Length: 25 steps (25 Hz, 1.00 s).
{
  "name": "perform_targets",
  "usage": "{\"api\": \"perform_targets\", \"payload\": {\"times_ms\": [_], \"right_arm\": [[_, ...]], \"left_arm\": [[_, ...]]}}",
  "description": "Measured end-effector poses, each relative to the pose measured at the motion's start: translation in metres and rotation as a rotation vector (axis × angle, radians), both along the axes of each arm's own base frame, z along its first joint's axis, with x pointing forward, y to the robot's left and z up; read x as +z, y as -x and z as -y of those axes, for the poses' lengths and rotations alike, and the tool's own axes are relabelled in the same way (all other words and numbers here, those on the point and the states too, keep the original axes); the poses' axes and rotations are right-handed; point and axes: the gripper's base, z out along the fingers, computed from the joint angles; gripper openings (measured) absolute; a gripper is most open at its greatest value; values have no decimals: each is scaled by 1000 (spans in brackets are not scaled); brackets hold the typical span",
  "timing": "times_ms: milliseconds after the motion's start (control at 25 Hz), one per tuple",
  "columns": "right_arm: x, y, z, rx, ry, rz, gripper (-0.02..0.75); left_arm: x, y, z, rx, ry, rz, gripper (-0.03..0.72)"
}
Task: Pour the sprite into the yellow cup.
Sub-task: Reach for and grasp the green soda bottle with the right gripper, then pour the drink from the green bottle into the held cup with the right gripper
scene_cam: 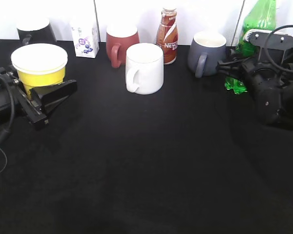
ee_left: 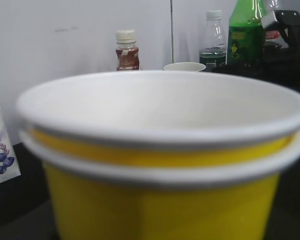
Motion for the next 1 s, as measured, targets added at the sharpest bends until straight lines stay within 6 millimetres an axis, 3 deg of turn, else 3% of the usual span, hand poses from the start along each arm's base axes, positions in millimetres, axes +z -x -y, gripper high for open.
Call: {"api": "perform_targets", "payload": {"times_ms": [120,280,400,520,600,760,1000], "right_arm": [[9,17,5,8,42,0,448],[60,77,0,213,143,105,447],[78,106,-34,375,215,145,447],[74,125,-69,526,350,136,447],[69,130,-78,585,506,116,447],[75,122,-87,634,801,143,446],[79,119,-95,687,1043,211,441]], "left_arm": [[-1,3,3,-45,-19,1,447],[-2,12,19,-141,-5,-36,447],[-2,21,39,-210,4,-37,447],[-2,30,56,-277,6,-38,447],[-2,36,64,-314,6,-39,447],[-1,39,69,-335,8,-39,447],[-1,39,69,-331,10,-40,447]]}}
